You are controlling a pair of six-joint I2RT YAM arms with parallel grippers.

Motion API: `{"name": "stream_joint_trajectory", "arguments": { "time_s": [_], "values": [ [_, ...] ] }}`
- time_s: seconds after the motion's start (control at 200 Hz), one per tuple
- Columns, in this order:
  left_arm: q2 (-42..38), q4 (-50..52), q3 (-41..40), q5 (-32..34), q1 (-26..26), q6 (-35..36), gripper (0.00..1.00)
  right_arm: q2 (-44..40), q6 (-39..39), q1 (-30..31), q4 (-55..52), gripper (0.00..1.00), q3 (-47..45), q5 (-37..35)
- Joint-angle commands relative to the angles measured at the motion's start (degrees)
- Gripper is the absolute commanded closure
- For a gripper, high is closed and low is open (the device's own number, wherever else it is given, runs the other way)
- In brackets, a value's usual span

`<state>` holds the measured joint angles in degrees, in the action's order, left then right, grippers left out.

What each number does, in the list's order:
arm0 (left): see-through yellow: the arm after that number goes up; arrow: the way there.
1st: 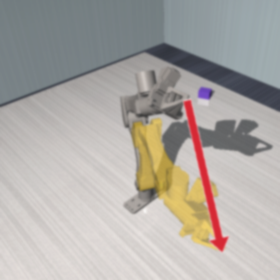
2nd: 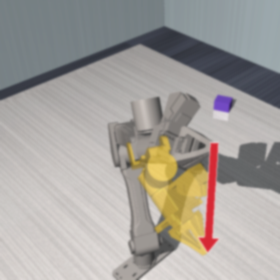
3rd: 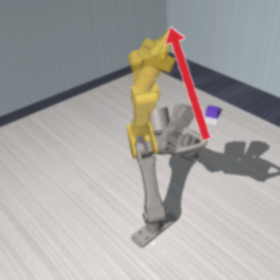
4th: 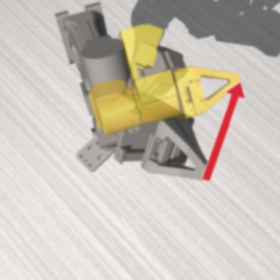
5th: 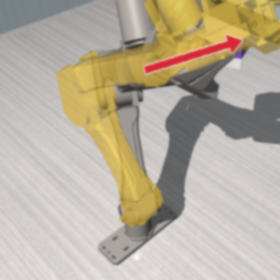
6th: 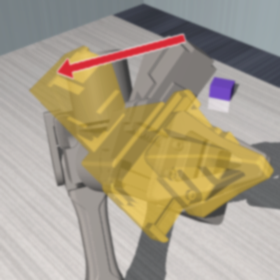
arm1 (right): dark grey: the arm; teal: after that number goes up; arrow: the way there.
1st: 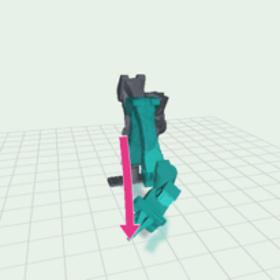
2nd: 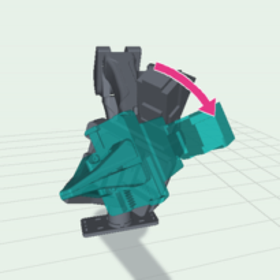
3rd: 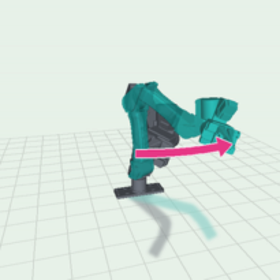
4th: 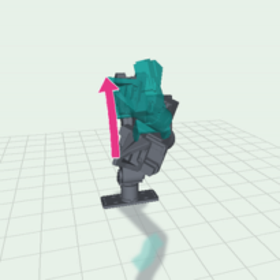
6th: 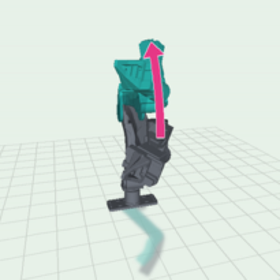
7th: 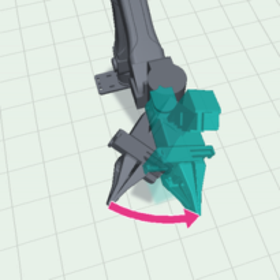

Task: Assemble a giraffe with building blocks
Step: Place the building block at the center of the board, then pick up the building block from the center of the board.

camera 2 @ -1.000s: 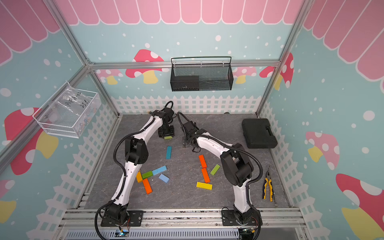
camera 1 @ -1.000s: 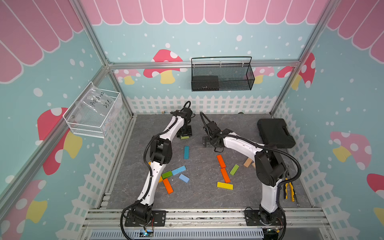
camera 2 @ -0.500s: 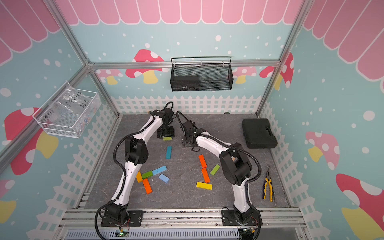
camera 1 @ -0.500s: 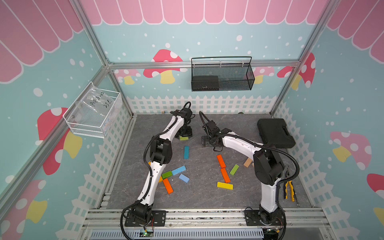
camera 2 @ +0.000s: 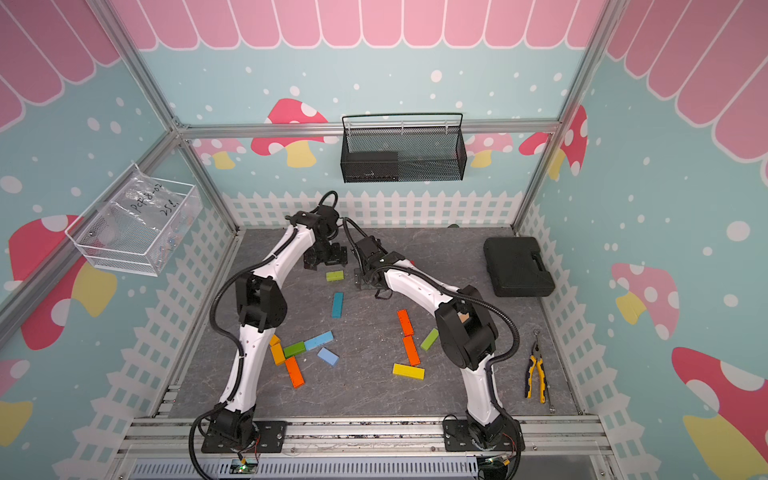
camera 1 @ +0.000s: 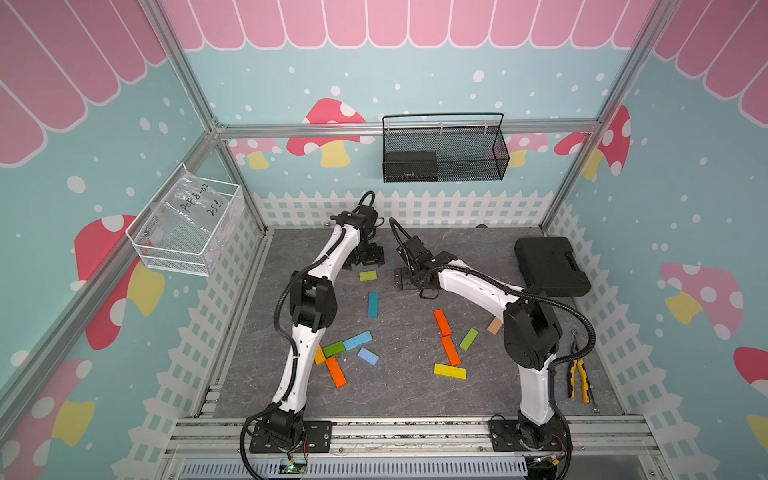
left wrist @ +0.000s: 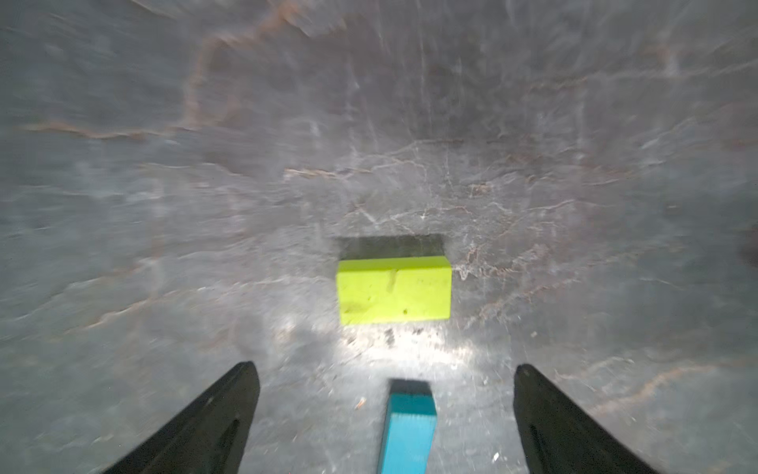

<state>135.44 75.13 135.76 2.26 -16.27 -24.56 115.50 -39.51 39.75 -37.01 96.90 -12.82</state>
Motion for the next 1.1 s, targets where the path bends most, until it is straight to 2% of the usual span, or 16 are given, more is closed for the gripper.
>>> {"name": "stream_joint_trajectory", "arguments": {
  "time_s": [0.0, 0.115, 0.215, 0.315, 0.46, 0.666, 0.826, 0.941, 1.096],
  "values": [
    [-20.4, -7.3, -10.3, 4.6, 3.6, -3.3, 0.02, 3.2, -3.6, 2.4, -3.5, 0.06, 3.4, 0.9],
    [-37.8, -15.1, -27.2, 6.3, 5.3, -4.6, 0.03, 7.4, -5.9, 5.2, -5.4, 0.07, 8.6, 1.6],
    [-48.5, -17.9, -38.8, 5.8, 6.4, -5.5, 0.04, 12.1, -7.1, 7.5, -7.5, 0.09, 14.2, 1.4],
    [-55.8, -18.9, -47.9, 4.5, 7.0, -5.7, 0.04, 17.0, -8.0, 9.0, -10.8, 0.10, 20.1, 1.0],
    [-61.5, -18.9, -57.0, 2.8, 7.1, -5.2, 0.04, 21.4, -8.6, 10.5, -13.2, 0.13, 24.7, 1.0],
    [-65.8, -19.6, -63.6, 1.2, 7.1, -5.0, 0.04, 26.4, -8.9, 11.6, -16.0, 0.16, 30.1, 0.8],
    [-67.0, -19.7, -64.7, 1.0, 7.1, -4.6, 0.04, 28.4, -8.8, 11.7, -16.3, 0.26, 31.8, -0.3],
    [-67.6, -19.7, -64.7, 0.5, 7.1, -4.4, 0.04, 29.7, -8.5, 11.6, -16.7, 0.41, 33.3, -1.0],
    [-68.1, -19.5, -64.6, 0.6, 7.1, -4.2, 0.04, 31.9, -8.4, 11.6, -17.9, 0.43, 35.6, -0.6]
  ]
}}
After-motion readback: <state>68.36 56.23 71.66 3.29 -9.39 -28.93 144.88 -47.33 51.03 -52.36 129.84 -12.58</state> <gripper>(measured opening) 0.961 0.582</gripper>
